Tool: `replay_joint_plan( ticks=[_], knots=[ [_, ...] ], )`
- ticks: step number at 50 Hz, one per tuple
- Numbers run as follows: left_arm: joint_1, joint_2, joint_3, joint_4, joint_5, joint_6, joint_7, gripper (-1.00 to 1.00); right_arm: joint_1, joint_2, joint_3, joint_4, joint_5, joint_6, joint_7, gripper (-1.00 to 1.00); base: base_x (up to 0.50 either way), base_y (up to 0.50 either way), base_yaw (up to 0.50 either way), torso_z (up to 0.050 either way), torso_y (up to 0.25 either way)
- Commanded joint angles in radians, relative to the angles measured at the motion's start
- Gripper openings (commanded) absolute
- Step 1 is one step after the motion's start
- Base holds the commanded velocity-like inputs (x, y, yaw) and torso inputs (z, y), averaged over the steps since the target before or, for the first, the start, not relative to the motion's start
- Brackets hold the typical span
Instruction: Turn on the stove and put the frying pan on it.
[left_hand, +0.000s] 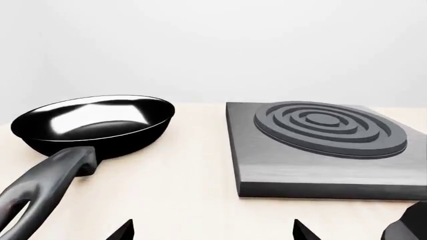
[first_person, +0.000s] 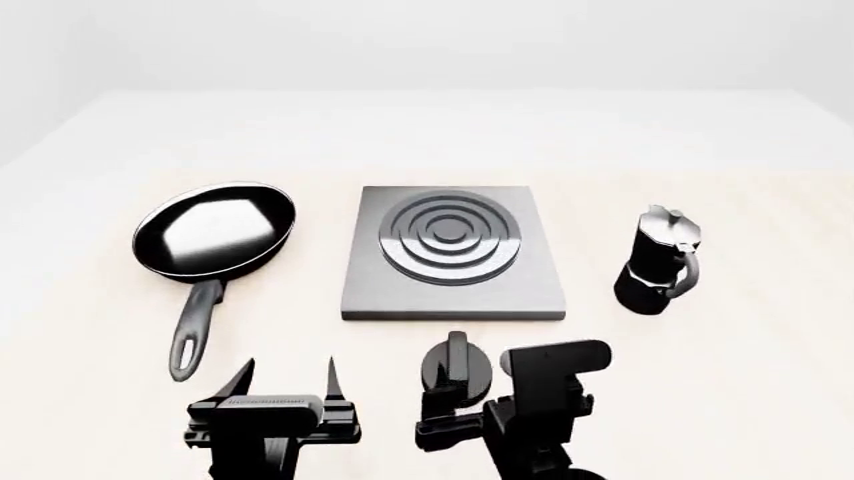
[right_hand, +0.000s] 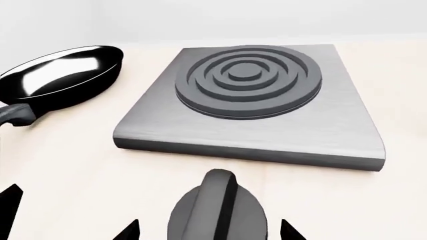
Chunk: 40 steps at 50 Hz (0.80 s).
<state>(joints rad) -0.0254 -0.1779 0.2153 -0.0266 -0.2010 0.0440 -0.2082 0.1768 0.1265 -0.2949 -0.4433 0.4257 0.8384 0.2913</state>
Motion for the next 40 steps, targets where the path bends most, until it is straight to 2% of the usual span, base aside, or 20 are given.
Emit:
replay_joint_plan(
  ticks=[1, 9, 20, 40],
  knots=[
    [-0.001, -0.005, 0.007, 0.002, -0.004, 0.0, -0.007, 1.0, 0.02, -0.009, -0.007, 0.021, 0.024, 0.04, 0.015, 1.0, 0.0, 0.0, 0.0, 0.0, 0.0],
    [-0.005, -0.007, 0.011, -0.004, -0.007, 0.003, -0.01, 1.0, 0.033, -0.012, -0.023, 0.055, 0.014, 0.028, 0.028, 1.0, 0.0, 0.0, 0.0, 0.0, 0.0],
    [-0.006, -0.011, 0.016, -0.011, -0.011, 0.01, -0.013, 1.0, 0.059, -0.015, -0.076, 0.122, -0.078, 0.01, 0.121, 1.0, 0.0, 0.0, 0.0, 0.0, 0.0],
    [-0.008, -0.018, 0.024, -0.009, -0.02, 0.009, -0.022, 1.0, 0.07, -0.007, -0.088, 0.15, -0.059, 0.064, 0.15, 1.0, 0.0, 0.0, 0.0, 0.0, 0.0]
  ],
)
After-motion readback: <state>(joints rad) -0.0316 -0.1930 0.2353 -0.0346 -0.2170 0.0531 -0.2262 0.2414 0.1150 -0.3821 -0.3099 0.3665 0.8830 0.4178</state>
